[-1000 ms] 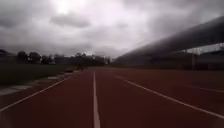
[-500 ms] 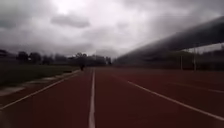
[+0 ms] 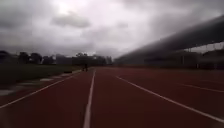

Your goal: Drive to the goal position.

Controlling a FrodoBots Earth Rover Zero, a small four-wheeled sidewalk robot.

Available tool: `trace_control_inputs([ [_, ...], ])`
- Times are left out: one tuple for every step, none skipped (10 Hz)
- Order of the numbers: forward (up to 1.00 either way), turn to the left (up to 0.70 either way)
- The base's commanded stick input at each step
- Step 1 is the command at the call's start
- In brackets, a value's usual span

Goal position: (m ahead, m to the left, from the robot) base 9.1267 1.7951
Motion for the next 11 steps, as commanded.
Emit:
trace_control_inputs([
  [0.70,0.00],
  [0.70,0.00],
  [0.70,0.00],
  [0.70,0.00],
  [0.70,0.00],
  [0.70,0.00],
  [0.70,0.00],
  [0.70,0.00],
  [0.70,0.00],
  [0.70,0.00],
  [0.70,0.00],
])
